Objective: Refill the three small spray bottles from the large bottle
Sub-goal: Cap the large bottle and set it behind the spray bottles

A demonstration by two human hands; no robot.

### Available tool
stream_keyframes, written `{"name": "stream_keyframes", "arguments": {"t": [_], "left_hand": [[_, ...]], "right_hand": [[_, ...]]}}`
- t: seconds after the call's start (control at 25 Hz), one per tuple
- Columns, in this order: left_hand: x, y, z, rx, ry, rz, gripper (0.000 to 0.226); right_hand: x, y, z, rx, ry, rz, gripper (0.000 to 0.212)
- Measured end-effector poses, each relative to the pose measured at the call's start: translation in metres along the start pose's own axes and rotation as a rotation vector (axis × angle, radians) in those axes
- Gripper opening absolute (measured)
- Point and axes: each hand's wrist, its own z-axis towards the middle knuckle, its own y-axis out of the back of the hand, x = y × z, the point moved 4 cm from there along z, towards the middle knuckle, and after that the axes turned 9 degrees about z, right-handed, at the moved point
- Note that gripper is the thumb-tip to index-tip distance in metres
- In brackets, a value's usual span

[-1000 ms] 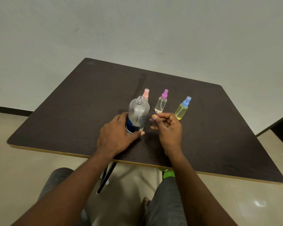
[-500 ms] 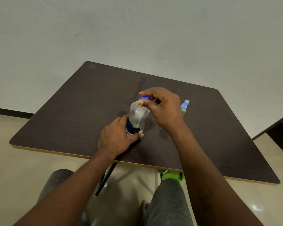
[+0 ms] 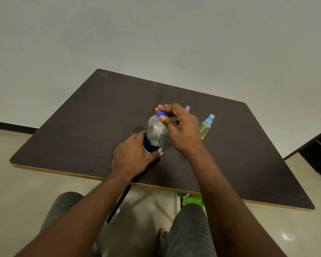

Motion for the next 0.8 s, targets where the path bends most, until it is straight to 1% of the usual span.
{"name": "stream_keyframes", "arguments": {"t": [0.16, 0.24, 0.4, 0.48, 0.6, 0.68, 0.76, 0.8], "left_hand": [[-0.001, 0.000, -0.001, -0.001, 0.024, 0.018, 0.082], [-0.001, -0.001, -0.002, 0.017, 0.030, 0.022, 0.083], [-0.003, -0.001, -0.003, 0.033, 0.041, 0.034, 0.083], [-0.003, 0.000, -0.004, 0.034, 0.044, 0.021, 0.080], [-0.004, 0.002, -0.005, 0.033, 0.039, -0.001, 0.075], [-0.005, 0.002, -0.006, 0.037, 0.044, -0.014, 0.074], [-0.005, 0.002, -0.006, 0.045, 0.056, -0.027, 0.073], [-0.004, 0.003, -0.006, 0.051, 0.063, -0.033, 0.072]], "right_hand": [[0.004, 0.002, 0.003, -0.011, 0.025, -0.125, 0.020], [0.006, 0.004, 0.004, -0.024, 0.011, -0.150, 0.020], [0.008, 0.003, 0.006, -0.062, -0.044, -0.143, 0.026], [0.008, -0.002, 0.003, -0.093, -0.046, -0.119, 0.026], [0.008, -0.008, -0.004, -0.226, -0.029, -0.069, 0.026], [0.007, -0.012, -0.005, -0.281, -0.038, -0.059, 0.029], [0.001, -0.013, -0.006, -0.258, -0.058, -0.054, 0.036], [-0.003, -0.012, -0.009, -0.232, -0.080, -0.029, 0.043]]}}
